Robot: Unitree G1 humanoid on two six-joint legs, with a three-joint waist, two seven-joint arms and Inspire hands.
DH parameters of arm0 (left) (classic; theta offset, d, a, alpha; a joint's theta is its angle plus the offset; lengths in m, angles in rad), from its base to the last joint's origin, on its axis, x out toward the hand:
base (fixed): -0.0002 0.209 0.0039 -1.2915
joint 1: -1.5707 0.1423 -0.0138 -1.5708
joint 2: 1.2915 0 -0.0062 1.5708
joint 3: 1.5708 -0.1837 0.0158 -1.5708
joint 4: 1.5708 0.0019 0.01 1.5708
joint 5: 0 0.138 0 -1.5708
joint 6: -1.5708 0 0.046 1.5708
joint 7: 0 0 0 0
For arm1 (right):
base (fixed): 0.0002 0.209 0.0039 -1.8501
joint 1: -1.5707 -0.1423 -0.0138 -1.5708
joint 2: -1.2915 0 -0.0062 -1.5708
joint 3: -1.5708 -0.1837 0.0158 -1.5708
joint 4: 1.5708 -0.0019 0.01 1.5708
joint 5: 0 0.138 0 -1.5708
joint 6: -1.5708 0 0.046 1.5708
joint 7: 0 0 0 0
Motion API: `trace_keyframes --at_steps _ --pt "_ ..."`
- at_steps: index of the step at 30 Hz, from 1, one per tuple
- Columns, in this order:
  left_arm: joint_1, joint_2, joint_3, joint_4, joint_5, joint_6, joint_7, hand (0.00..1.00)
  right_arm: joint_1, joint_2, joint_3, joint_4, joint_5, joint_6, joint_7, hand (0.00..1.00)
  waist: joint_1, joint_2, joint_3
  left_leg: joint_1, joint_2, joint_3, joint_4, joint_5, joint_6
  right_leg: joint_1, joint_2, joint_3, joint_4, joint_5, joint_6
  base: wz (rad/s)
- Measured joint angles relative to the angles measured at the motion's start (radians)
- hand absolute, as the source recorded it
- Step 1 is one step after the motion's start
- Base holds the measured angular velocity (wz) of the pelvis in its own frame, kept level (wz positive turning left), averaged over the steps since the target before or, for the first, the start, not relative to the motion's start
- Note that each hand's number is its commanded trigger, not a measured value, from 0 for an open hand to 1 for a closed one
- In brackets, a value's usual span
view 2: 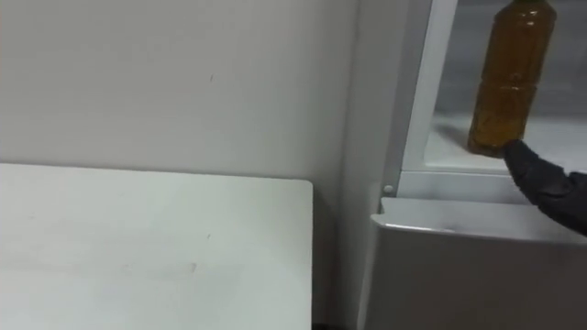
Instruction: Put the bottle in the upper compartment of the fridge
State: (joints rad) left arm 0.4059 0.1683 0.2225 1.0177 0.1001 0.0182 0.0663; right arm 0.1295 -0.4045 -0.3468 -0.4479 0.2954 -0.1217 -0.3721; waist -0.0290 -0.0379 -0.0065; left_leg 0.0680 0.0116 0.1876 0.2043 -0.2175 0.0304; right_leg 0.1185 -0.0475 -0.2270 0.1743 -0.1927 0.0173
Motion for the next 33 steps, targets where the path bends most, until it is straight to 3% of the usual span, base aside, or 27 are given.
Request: trace_keyframes --at_steps 4,7,11,15,19,22,33 --pt "-0.009 -0.008 0.0 0.018 0.012 -0.002 -0.002 0.0 0.056 0.058 0.002 -0.017 -0.131 -0.006 -0.031 0.0 0.001 0.011 -0.0011 -0.001 0.001 0.002 0.002 -0.007 0.001 -0.001 0.0 0.007 0.001 0.0 0.0 -0.08" --pt "-0.027 -0.008 -0.003 0.021 0.022 -0.005 -0.003 0.0 0.104 0.099 0.023 -0.016 -0.291 -0.017 -0.067 0.0 0.01 0.019 0.0033 0.013 0.003 0.021 -0.003 -0.007 0.001 0.002 0.003 0.028 0.012 0.0 0.0 -0.14" --pt "-0.06 -0.002 -0.033 0.064 0.01 -0.038 0.009 0.0 0.157 0.13 0.091 -0.005 -0.387 -0.044 -0.107 0.0 0.006 0.034 0.0083 0.019 0.005 0.031 -0.005 -0.008 0.001 0.001 0.003 0.037 0.013 0.0 0.0 -0.11" --pt "-0.082 -0.002 -0.032 0.111 0.011 -0.053 0.01 0.0 0.203 0.144 0.091 0.038 -0.426 -0.067 -0.145 0.0 0.005 0.038 0.0056 0.012 0.006 0.03 0.001 -0.01 0.0 -0.008 0.004 0.038 0.015 0.0 0.0 -0.02" --pt "-0.077 -0.003 -0.033 0.111 0.011 -0.053 0.011 0.0 0.216 0.174 0.09 0.178 -0.437 -0.091 -0.183 0.0 -0.003 0.037 0.0034 0.001 0.009 0.031 0.011 -0.012 -0.001 -0.016 0.005 0.036 0.014 0.0 -0.001 0.0" --pt "-0.078 -0.003 -0.031 0.101 0.01 -0.055 0.009 0.0 0.25 0.18 0.091 0.261 -0.408 -0.091 -0.189 0.0 0.005 0.039 0.0001 0.001 0.006 0.032 0.008 -0.012 -0.001 -0.017 0.003 0.038 0.012 -0.001 -0.001 -0.02" --pt "-0.078 0.004 -0.051 0.08 -0.031 -0.068 0.028 0.0 0.3 0.21 0.14 0.623 -0.255 -0.101 -0.296 0.0 0.0 0.041 -0.0002 0.012 -0.004 0.045 -0.002 -0.012 0.0 -0.014 -0.001 0.043 0.01 -0.009 0.002 -0.03"
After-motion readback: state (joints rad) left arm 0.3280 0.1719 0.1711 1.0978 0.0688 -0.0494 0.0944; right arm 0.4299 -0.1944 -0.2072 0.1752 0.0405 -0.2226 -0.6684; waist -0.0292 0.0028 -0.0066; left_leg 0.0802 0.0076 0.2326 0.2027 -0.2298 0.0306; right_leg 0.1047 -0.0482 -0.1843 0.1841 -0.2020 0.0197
